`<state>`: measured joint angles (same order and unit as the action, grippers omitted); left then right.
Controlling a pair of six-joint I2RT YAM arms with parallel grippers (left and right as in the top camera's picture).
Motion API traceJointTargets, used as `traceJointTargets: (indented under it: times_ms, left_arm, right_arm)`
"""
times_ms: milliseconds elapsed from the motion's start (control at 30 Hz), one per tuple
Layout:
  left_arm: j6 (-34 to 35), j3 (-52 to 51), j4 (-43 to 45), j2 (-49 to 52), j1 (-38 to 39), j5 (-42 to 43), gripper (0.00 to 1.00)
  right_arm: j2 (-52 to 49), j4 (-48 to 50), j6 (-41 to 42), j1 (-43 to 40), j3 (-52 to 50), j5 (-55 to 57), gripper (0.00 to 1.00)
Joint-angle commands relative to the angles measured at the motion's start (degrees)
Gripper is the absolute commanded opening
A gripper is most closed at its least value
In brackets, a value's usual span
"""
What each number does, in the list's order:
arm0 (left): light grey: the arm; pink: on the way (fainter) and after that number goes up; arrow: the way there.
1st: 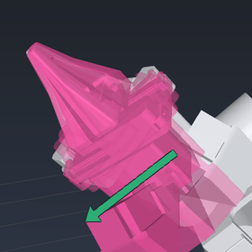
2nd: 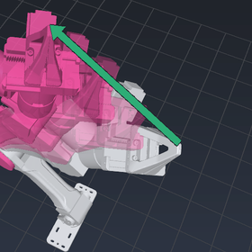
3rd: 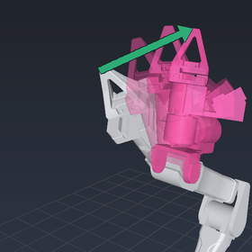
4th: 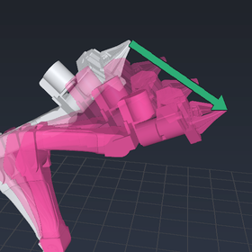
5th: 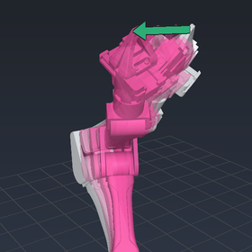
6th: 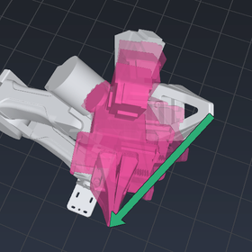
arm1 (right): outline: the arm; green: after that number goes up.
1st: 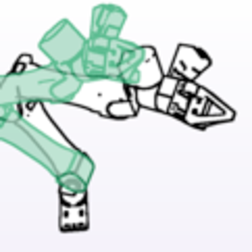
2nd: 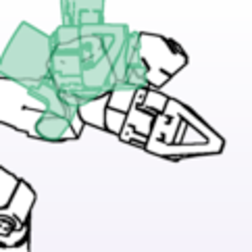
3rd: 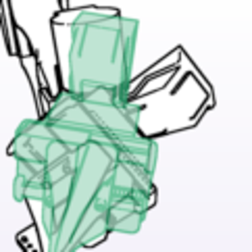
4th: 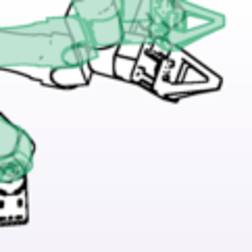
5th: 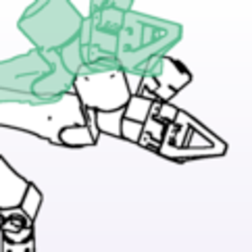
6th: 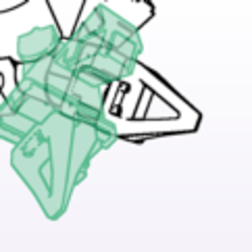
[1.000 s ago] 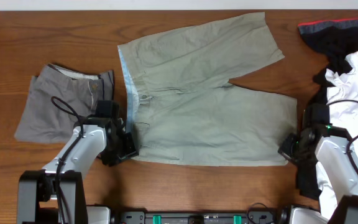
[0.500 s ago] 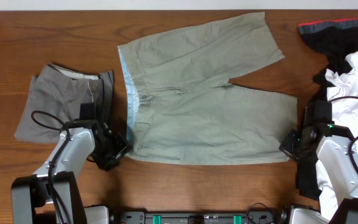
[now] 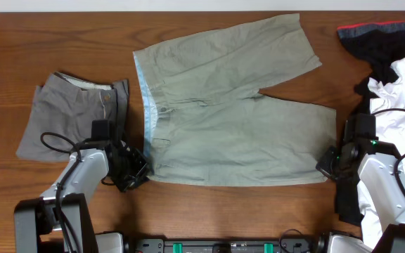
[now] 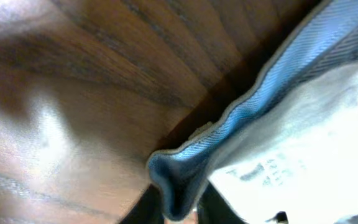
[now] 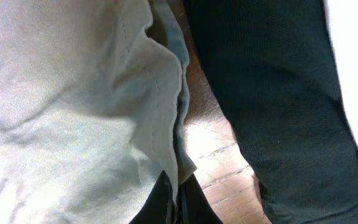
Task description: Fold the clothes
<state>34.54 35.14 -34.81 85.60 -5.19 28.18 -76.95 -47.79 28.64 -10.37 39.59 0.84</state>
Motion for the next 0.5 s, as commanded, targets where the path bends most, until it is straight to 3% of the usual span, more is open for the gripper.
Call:
traceJointTargets:
  times_ms: [0,167,467]
  left_arm:
    - [-1.07,-1.7,-0.31,1.62,0.0,-1.84,0.13]
    - [-3.69,-1.6,-2.89,1.55,0.0,-1.9,0.06]
    - [-12.41,4.39,-16.35,-7.67,0.0,-9.05,0.06]
  right_arm:
    - [0.57,0.0,-0.63,-0.22,0.98,0.2,0.01]
    - [0.61,0.2,-1.9,-0.22,1.27,0.13,0.01]
    - [6.03,-7.28,-5.97,-0.22,8.55,-2.82,0.01]
